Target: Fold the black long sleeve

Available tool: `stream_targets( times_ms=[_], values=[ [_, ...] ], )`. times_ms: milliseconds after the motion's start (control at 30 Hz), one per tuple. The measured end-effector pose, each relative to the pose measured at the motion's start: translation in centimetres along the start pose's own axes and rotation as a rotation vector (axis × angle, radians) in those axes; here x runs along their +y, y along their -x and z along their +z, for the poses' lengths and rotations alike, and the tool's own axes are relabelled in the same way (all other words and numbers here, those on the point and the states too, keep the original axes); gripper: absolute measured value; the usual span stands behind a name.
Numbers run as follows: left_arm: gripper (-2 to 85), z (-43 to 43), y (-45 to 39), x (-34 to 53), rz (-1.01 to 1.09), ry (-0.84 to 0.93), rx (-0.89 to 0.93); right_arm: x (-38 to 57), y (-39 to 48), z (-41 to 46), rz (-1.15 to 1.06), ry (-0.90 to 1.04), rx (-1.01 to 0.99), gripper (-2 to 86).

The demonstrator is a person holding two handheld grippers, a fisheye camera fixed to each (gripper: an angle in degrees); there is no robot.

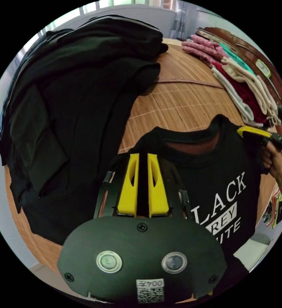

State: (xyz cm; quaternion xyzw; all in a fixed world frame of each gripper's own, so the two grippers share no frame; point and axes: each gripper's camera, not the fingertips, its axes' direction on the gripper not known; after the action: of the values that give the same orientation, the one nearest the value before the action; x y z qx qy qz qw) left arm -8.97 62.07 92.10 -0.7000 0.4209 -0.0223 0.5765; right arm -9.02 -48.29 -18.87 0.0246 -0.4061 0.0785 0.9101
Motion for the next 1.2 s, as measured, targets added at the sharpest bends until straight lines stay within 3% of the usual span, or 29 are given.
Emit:
stream_targets(
  times_ms=[167,300,700,767,833,967,1067,1200],
  values=[
    [2.9,0.6,2.3,-0.4,-0.128,0.017,0.128,0.2,-1.9,-1.0,0.021,-0.052,-0.129,6.8],
    [2.7,-3.1,2.6,1.6,-0.068,-0.137,0.170,2.6,-3.4,-4.0,-0.004,-0.129,-0.141,7.8],
    [4.3,-1.0,2.6,4.1,0.277,0.030,-0.152,2.3,-4.8,0.1,-0.147,0.041,-0.019,8.6],
    [2.8,-0.7,1.4,3.8,0.312,0.057,-0.260,2.0,-3.9,1.5,-0.196,0.110,0.232,1.9],
    [2.0,-0.8,1.5,3.7,0.274,0.074,-0.309,2.4,-4.8,2.0,-0.201,0.129,0.290,0.8],
    [1.1,-1.6,4.7,3.7,0.014,0.042,-0.160,2.1,-9.9,0.6,0.016,0.122,0.068,-0.2],
    [0.8,-2.6,6.1,3.2,-0.131,0.009,-0.039,2.7,-11.9,-2.0,0.080,0.064,0.086,-0.5],
    [0.4,-6.1,5.0,3.2,-0.089,-0.068,-0.078,5.8,-11.8,-6.9,0.037,0.011,-0.124,0.2]
  ],
)
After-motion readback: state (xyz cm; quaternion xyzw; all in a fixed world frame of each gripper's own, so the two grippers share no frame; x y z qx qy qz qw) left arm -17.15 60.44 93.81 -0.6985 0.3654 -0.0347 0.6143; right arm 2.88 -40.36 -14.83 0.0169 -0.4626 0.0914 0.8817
